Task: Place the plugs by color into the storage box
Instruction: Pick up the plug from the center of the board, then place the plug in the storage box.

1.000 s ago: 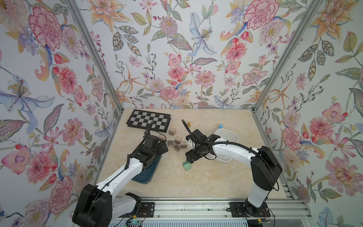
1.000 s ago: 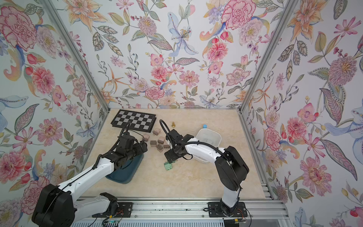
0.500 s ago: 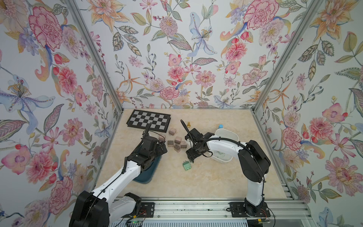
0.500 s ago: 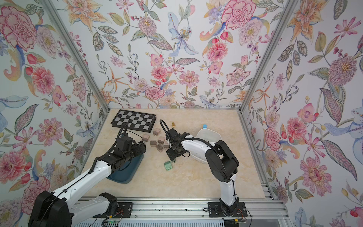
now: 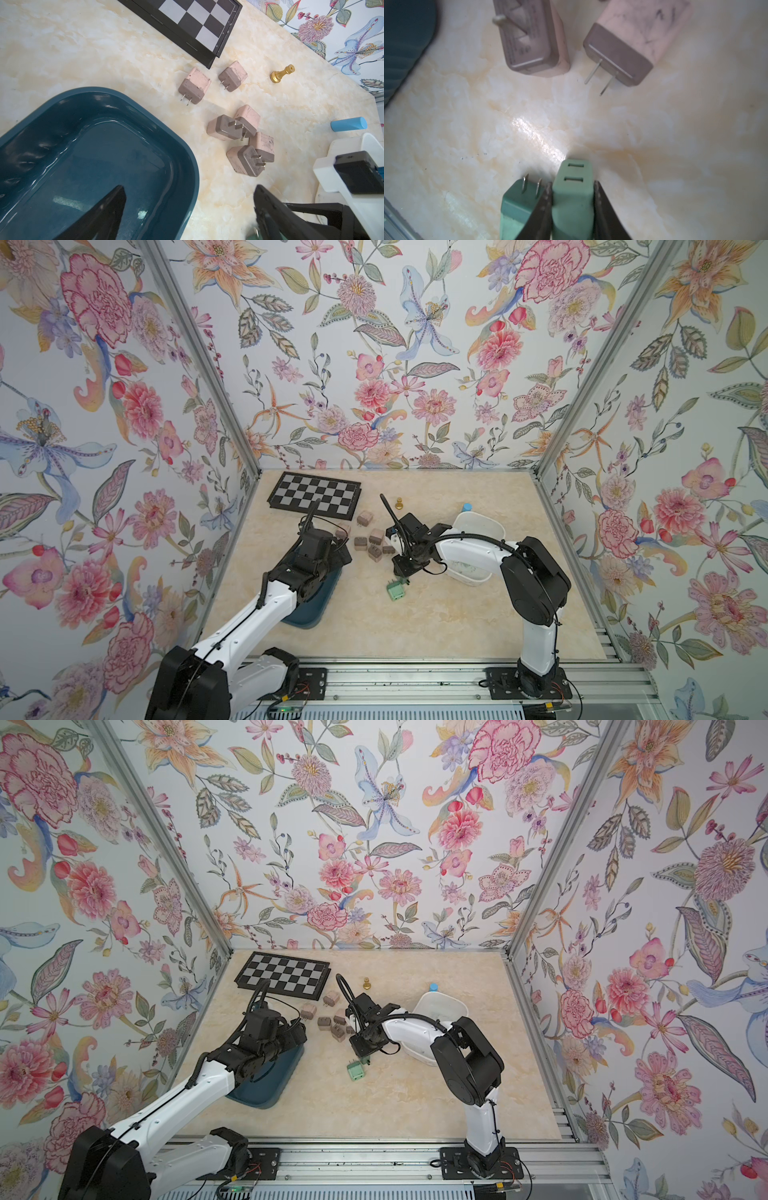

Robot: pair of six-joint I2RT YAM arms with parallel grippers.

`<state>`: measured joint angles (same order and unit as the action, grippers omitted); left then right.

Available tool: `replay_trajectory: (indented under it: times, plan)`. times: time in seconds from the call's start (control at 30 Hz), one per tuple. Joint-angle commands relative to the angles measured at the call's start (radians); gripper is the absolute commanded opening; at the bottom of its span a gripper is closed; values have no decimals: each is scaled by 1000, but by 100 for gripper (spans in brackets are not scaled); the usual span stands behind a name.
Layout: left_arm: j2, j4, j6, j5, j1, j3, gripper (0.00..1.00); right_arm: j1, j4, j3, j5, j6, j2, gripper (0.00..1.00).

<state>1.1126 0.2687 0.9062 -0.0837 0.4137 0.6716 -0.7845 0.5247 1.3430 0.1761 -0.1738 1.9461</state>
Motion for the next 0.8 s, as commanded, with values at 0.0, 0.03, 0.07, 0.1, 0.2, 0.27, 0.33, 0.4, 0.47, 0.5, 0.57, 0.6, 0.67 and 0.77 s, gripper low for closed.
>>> replay_trajectory:
  times: [0.0,0.03,0.07,0.1,0.2,0.27,0.33,0.4,0.47,0.5,0.57,0.6,0.67,0.77]
  plan:
    - [6,8,18,-22,9,-14,97,11,12,-34,-31,-13,0,22]
    - [8,6,18,-22,8,-14,97,15,13,-33,-33,-11,-2,19]
    - [8,4,18,-23,8,-14,97,19,14,-33,-32,-9,-5,15]
    - [9,1,17,-22,8,-16,97,23,14,-31,-28,-7,-6,13]
    - [7,-2,20,-18,8,-21,97,34,12,-26,-26,-7,-17,13]
    - [2,0,21,-20,8,-21,97,52,20,-22,-28,-10,-46,13]
    - [-5,4,21,-23,7,-23,97,91,27,-21,-22,-15,-95,13]
    - [-8,7,18,-26,8,-26,97,165,49,-7,-25,-8,-154,13]
    - [-8,6,16,-26,8,-25,97,237,86,16,-41,13,-194,13]
    - [-7,3,16,-24,9,-24,97,279,105,30,-44,25,-207,13]
    - [-3,-4,16,-21,8,-25,97,359,139,53,-47,48,-216,14]
    - [1,-9,16,-19,9,-25,97,399,152,61,-56,61,-214,14]
    - [6,-18,18,-13,8,-26,97,465,161,69,-71,82,-200,14]
    - [11,-25,21,-4,9,-28,97,544,160,72,-63,99,-158,14]
